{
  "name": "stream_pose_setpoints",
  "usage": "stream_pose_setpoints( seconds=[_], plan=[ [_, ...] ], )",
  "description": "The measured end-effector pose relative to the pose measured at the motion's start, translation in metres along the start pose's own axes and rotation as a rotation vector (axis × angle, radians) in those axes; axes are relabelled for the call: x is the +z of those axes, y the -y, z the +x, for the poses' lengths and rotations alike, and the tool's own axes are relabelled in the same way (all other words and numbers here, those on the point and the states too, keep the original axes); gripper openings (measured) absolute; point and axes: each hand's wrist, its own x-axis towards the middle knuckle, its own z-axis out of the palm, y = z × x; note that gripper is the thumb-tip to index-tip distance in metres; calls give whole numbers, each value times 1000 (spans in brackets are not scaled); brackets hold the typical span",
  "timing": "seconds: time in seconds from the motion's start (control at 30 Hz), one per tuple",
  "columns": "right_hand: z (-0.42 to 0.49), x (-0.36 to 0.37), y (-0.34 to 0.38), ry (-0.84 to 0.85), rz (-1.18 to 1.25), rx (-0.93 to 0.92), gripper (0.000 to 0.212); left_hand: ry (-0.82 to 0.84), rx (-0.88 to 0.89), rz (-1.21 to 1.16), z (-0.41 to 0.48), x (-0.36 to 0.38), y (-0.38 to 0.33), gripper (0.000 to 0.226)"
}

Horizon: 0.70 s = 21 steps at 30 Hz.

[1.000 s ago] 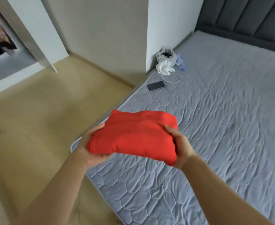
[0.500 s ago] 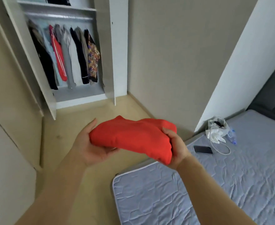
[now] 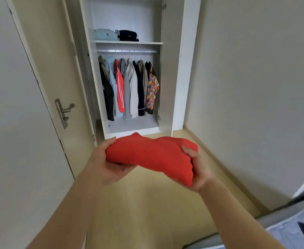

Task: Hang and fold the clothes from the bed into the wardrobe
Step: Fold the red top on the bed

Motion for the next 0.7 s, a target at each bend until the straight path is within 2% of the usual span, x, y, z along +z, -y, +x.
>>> stream_pose_setpoints(
  seconds=[0.2, 0.3, 0.5, 0.7],
  plan=[
    [82, 39, 28, 45, 1, -1, 40, -20, 39, -27, 59, 1, -54, 35],
    [133, 54, 49, 137, 106, 4, 43, -12, 54, -46, 106, 6, -81, 36],
    [257, 85, 124, 269, 188, -63, 45, 3, 84, -20, 220, 57, -145, 34],
    [357, 134, 195, 231, 128, -75, 68, 22, 129, -22, 311, 97, -225, 32]
  ],
)
